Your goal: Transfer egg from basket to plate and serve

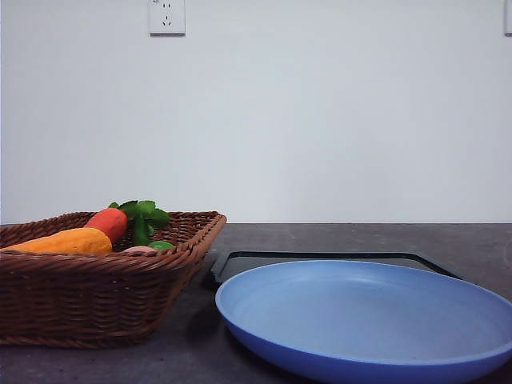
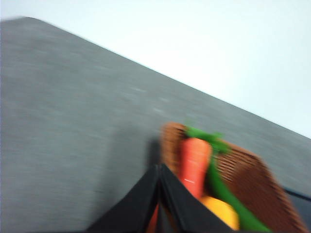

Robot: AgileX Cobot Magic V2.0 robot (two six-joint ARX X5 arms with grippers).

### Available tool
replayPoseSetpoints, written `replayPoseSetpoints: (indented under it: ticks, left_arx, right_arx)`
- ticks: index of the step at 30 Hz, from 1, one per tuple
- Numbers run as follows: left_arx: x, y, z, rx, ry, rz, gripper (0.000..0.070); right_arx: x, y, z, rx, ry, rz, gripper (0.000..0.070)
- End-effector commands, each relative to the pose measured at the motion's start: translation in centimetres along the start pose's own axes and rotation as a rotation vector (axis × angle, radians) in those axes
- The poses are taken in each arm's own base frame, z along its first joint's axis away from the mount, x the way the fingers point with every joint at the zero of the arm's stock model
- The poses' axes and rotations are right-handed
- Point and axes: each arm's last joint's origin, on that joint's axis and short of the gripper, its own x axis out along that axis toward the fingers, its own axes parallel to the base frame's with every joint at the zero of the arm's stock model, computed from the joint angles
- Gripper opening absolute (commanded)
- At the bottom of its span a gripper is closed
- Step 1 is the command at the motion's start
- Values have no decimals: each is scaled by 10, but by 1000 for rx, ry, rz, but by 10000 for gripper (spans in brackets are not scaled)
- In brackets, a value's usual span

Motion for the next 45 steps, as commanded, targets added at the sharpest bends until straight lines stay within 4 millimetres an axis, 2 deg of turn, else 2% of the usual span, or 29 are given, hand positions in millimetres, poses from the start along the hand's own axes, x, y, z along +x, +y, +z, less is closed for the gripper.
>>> replayPoseSetpoints:
  ticks: [1,10,16,21,25,32,34,39,42,45]
  left_arx:
    - [-3,-7,11,-5,-13,-57,0]
    - [-8,-31,58,77,70,-98,0]
    - [10,-48,86,63,232,-211,0]
    - [33,-55,95,32,399,-307,0]
    - [52,-58,89,-1,569,-346,0]
    - [74,-62,65,-36,801,-420,9]
    - [78,-64,59,-39,840,-425,51]
    - [82,-68,50,-36,890,-443,244]
    - [83,-70,49,-35,901,-450,307]
    - [82,-71,48,-34,903,-452,312]
  right_arx:
    - [1,3,10,59,0,3,0]
    - [11,17,54,45,288,-96,0]
    - [31,24,72,14,481,-80,0]
    - [50,27,71,40,696,-30,0]
    - [64,27,59,79,874,57,0]
    - [76,19,19,222,1225,145,0]
    - [77,17,6,233,1323,144,33]
    - [81,14,-24,261,1514,116,199]
    - [83,13,-41,266,1581,114,220]
    - [85,14,-61,267,1614,127,220]
